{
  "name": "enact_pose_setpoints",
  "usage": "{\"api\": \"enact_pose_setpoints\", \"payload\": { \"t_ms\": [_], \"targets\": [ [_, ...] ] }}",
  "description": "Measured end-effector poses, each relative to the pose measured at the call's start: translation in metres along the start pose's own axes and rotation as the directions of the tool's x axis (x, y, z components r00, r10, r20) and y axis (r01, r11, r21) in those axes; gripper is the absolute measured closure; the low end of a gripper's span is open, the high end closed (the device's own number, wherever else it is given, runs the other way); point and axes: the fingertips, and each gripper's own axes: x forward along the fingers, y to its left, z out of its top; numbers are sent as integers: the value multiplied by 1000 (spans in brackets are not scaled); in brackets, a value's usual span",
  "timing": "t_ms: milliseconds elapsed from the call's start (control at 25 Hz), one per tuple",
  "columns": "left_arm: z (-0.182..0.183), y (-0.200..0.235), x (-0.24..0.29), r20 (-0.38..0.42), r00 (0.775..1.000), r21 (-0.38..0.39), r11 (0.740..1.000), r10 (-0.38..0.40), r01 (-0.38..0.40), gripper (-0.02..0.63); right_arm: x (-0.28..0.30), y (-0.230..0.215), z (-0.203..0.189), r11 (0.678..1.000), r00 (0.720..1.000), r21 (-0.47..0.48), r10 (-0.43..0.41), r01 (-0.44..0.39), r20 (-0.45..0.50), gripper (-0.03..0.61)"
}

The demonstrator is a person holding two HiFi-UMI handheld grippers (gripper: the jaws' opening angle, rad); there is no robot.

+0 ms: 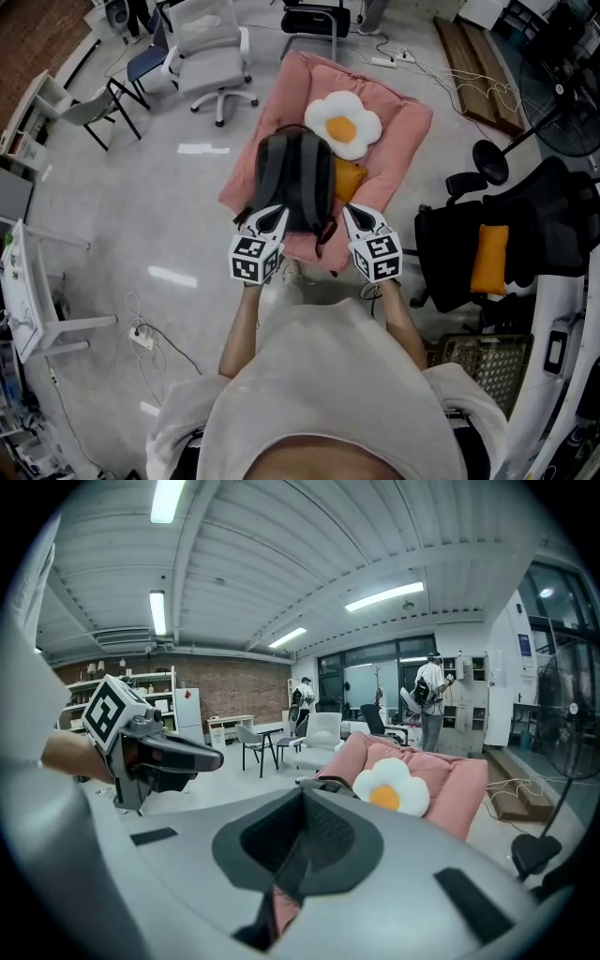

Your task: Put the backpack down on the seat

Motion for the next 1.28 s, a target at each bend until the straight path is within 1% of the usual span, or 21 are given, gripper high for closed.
{"api": "enact_pose_setpoints", "payload": {
  "t_ms": [720,1280],
  "targets": [
    [1,-12,-4,6,1000,5,1000,8,-8,595,-12,0,-2,1000,1000,-20,1,-1,-1,581],
    [-2,-9,-9,9,1000,-16,1000,15,-15,595,-11,4,-4,1000,1000,-24,1,-1,-9,581]
  ]
}}
